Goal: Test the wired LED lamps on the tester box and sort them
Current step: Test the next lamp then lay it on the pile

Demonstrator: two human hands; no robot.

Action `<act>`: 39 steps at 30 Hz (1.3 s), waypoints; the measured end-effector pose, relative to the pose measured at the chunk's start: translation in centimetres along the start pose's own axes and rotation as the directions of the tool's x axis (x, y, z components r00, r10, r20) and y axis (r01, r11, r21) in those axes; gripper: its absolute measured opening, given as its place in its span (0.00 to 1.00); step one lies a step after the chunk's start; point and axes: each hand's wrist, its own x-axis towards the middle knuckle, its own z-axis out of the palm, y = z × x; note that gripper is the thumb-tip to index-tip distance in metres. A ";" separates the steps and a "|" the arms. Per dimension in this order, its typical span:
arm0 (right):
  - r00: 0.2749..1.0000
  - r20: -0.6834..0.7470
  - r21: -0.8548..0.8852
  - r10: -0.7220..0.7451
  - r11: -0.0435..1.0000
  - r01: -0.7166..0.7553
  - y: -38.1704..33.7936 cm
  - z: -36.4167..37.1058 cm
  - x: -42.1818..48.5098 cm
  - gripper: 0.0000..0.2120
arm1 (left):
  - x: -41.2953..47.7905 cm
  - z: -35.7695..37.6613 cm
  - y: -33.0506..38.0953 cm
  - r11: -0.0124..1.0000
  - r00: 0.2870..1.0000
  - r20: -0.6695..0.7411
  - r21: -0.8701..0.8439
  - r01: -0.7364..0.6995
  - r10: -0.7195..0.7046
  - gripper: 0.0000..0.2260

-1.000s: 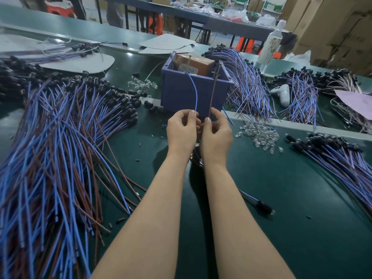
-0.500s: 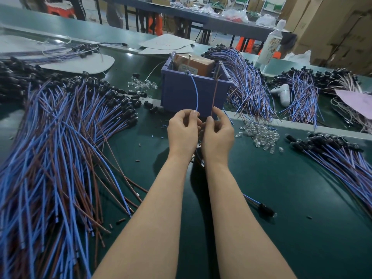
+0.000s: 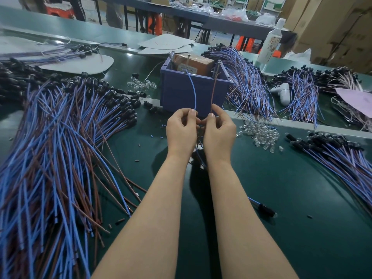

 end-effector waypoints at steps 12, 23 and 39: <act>1.000 -0.010 -0.011 -0.004 1.000 0.003 -0.3 -0.1 -0.1 0.14 | 0.1 0.0 0.0 1.000 1.000 0.012 0.010 0.005 -0.005 0.07; 0.999 -0.033 0.008 0.014 1.000 -0.013 -0.3 0.0 -0.1 0.13 | 0.2 0.1 -0.1 1.000 1.000 0.009 0.018 0.002 -0.002 0.07; 0.999 -0.021 0.015 0.030 0.999 -0.029 -0.4 0.0 0.0 0.13 | 0.4 0.1 0.1 0.999 0.999 0.014 0.022 0.037 -0.038 0.06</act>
